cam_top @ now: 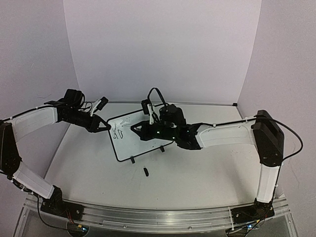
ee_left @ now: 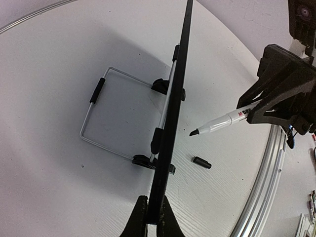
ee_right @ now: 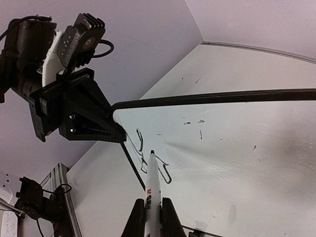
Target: Write a sentence on the whiteboard
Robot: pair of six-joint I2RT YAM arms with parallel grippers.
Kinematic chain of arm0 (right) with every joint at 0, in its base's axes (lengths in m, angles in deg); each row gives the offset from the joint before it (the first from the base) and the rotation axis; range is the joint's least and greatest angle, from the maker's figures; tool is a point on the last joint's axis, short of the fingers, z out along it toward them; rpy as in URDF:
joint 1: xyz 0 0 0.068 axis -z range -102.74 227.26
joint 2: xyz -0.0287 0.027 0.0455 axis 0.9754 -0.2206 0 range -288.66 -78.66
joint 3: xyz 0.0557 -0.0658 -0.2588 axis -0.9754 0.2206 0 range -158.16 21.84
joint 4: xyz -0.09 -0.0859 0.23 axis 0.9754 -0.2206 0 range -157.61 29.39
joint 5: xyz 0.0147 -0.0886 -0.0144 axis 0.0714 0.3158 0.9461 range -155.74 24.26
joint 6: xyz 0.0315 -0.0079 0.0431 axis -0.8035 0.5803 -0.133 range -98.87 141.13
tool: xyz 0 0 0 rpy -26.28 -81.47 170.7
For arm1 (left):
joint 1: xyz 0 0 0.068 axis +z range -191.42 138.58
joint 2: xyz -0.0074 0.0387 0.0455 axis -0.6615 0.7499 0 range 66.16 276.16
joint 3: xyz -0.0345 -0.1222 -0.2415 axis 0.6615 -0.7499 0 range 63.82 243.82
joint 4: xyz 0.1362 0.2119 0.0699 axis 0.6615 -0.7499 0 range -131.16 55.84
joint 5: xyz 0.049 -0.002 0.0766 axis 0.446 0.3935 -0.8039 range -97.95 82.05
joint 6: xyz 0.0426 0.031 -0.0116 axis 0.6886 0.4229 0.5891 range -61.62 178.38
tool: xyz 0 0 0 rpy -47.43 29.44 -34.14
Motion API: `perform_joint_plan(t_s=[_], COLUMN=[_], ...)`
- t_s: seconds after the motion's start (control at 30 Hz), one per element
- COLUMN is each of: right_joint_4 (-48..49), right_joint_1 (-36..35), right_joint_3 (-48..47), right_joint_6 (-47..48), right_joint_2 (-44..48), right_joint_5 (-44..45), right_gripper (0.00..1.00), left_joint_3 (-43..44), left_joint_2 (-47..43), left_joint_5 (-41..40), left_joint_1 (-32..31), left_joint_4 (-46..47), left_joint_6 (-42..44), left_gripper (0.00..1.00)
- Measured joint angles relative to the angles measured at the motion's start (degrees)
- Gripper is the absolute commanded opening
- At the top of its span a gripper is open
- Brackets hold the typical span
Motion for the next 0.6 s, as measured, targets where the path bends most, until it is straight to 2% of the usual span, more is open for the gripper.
perform_joint_plan(t_s=[0.6], right_joint_4=[-1.3], right_joint_1=[0.3], right_joint_3=[-0.8], right_joint_6=[-0.2], right_joint_2=[-2.6], right_joint_5=[0.2], right_gripper=[0.00], left_joint_3=[0.0], left_joint_2=[0.0], left_joint_5=[0.0], left_joint_1=[0.0], left_joint_4=[0.0], left_joint_6=[0.0], left_gripper=[0.00])
